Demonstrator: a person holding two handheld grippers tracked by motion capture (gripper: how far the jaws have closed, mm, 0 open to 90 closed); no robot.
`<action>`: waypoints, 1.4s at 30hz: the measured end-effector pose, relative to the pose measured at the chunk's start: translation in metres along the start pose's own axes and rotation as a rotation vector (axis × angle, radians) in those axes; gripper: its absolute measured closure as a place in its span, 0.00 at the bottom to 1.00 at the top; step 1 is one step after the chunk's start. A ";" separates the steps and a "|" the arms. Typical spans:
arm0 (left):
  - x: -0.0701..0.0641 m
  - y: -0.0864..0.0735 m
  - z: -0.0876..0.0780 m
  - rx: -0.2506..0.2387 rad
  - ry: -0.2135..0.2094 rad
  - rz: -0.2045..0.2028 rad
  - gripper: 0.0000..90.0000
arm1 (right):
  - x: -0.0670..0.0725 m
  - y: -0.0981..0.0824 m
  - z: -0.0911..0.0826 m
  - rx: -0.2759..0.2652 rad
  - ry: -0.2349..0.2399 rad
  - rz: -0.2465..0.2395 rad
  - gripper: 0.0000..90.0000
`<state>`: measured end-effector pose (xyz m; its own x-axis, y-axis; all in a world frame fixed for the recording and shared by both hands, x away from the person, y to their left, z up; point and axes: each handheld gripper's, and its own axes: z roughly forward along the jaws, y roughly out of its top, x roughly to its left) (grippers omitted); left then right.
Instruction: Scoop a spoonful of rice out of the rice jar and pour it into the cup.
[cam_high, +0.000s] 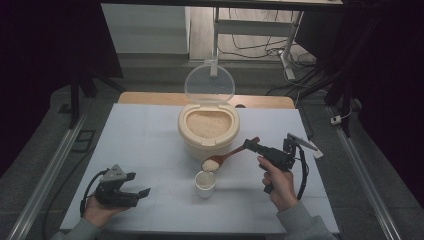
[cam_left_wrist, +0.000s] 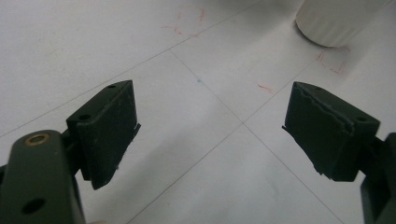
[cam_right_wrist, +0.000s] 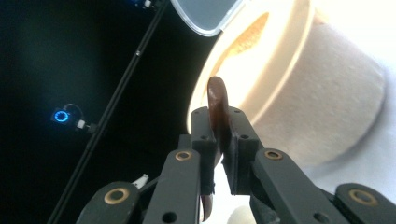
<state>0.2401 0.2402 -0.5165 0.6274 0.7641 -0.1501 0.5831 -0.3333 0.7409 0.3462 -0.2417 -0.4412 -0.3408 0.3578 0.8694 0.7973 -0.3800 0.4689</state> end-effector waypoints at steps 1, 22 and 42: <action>0.000 0.000 0.000 0.000 0.000 0.001 0.19 | 0.000 0.000 0.000 0.000 0.000 0.000 0.93; 0.000 -0.001 0.001 0.006 -0.001 0.002 0.19 | 0.008 -0.002 0.012 0.073 -0.125 -0.142 0.93; 0.000 -0.001 0.001 0.008 0.000 0.004 0.19 | 0.028 -0.006 0.015 0.083 -0.163 -0.309 0.93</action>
<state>0.2402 0.2396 -0.5177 0.6301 0.7624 -0.1473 0.5845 -0.3408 0.7364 0.3398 -0.2168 -0.4222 -0.4937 0.5788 0.6490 0.7087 -0.1646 0.6860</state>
